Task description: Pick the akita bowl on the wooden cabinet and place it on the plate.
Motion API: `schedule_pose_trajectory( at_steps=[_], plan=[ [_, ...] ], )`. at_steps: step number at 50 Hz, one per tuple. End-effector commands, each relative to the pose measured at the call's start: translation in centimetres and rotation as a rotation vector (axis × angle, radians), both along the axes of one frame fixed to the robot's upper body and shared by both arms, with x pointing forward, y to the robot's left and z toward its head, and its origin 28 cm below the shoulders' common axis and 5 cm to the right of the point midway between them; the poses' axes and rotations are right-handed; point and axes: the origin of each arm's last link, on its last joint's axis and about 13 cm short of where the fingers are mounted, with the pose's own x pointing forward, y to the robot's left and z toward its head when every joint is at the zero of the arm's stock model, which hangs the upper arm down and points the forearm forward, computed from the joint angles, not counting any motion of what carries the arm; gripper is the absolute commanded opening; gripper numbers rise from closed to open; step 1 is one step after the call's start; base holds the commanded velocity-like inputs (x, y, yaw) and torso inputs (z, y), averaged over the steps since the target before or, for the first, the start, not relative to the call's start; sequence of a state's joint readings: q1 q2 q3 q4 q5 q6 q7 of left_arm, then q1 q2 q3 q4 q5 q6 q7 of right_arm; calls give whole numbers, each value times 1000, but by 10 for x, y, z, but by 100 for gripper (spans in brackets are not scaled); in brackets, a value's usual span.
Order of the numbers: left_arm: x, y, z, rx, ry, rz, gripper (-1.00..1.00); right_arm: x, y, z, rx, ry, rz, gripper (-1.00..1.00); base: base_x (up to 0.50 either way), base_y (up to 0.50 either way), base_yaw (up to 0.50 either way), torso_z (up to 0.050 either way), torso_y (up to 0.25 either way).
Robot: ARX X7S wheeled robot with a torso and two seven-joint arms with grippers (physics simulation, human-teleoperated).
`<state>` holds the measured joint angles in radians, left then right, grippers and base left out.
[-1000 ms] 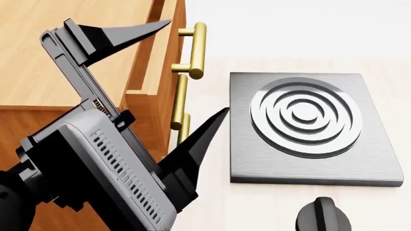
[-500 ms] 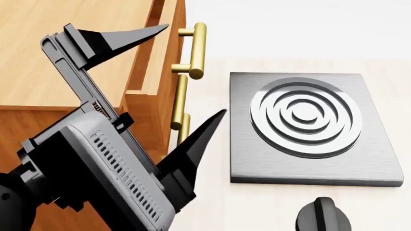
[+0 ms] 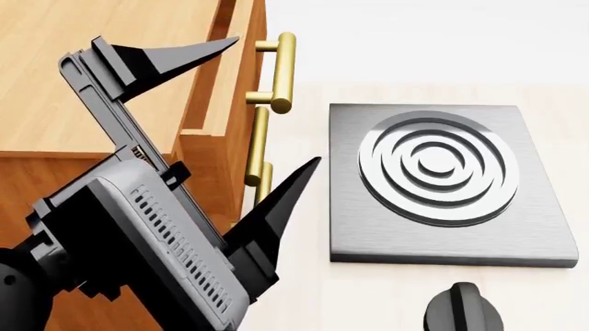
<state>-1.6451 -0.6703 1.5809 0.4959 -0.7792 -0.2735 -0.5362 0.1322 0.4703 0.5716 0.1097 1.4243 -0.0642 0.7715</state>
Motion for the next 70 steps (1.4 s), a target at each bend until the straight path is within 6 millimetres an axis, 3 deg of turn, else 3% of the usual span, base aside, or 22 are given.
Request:
schedule_pose_trajectory(
  at_steps=[1, 3, 6, 14, 25, 51, 70],
  plan=[
    [0, 1, -2, -2, 3, 3, 100, 9, 5, 19, -8, 65, -151, -100, 0, 0, 0, 0, 0],
    [0, 1, -2, -2, 4, 3, 100, 10, 6, 20, -16, 27, -91, -100, 0, 0, 0, 0, 0],
    [0, 1, -2, -4, 6, 3, 100, 13, 7, 23, 59, 76, -191, -100, 0, 0, 0, 0, 0],
    [0, 1, -3, -4, 7, 3, 100, 17, 11, 22, 179, 59, -211, -100, 0, 0, 0, 0, 0],
    [1, 1, -6, -2, 11, 5, 100, 26, 16, 25, 286, -7, -105, -100, 0, 0, 0, 1, 1],
    [3, 4, -7, -8, 19, 21, 100, 19, 12, 33, 260, -81, -126, -100, 0, 0, 0, 0, 0],
    [3, 5, -9, -13, 26, 22, 100, 27, 10, 34, 301, -97, -179, -100, 0, 0, 0, 0, 1]
  ],
)
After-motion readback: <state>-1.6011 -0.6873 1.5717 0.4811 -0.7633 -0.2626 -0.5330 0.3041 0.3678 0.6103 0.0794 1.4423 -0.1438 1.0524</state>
